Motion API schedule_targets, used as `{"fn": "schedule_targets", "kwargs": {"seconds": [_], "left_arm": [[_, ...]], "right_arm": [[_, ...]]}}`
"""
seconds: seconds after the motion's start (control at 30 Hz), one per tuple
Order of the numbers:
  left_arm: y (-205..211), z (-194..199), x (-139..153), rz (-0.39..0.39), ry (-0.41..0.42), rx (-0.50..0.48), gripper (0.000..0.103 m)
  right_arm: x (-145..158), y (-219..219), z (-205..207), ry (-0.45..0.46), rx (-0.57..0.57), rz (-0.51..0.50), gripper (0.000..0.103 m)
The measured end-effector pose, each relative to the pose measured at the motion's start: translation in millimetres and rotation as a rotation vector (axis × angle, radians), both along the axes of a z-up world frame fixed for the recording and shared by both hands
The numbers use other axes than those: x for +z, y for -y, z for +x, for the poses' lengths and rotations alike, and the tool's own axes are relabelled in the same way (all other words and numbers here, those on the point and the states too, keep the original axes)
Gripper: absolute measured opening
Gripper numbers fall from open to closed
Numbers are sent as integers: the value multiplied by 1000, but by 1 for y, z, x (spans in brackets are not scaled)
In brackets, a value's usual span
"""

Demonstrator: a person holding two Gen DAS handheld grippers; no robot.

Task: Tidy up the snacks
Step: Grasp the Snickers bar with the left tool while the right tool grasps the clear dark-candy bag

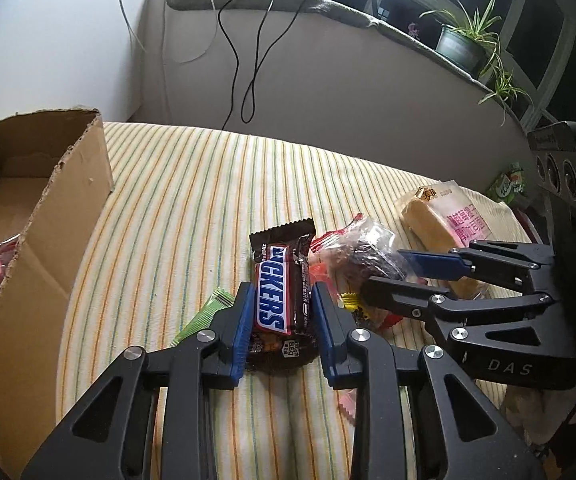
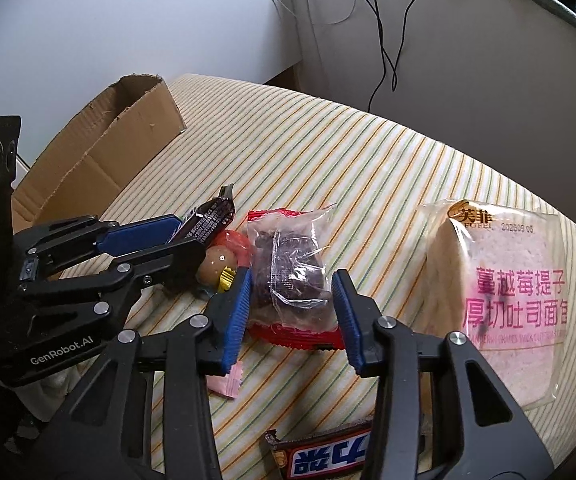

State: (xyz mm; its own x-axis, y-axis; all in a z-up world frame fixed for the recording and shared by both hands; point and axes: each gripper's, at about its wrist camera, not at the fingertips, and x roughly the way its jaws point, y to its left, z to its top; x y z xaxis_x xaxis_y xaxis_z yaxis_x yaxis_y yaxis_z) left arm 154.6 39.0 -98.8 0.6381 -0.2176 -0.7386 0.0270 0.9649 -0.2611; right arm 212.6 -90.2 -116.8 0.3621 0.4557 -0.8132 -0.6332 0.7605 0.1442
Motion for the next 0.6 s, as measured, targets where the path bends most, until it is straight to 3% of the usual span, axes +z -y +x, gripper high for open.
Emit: {"fn": "schedule_targets", "kwargs": {"seconds": [0.1,0.27,0.33,0.6], "left_arm": [[7,0,0,48,13,-14,28],[1,7,-2,18,-8,-1,35],[-1,8,-3,4,-8,2,27],[5,-1,7,43,28,20,26]], "right_arm": [[1,1,-1,9,-7,-11,42],[3,3,0,11,-25,-6,42],[4,4,-1,16,-33,-7,42],[16,9,-7,46,-63,1,41]]}}
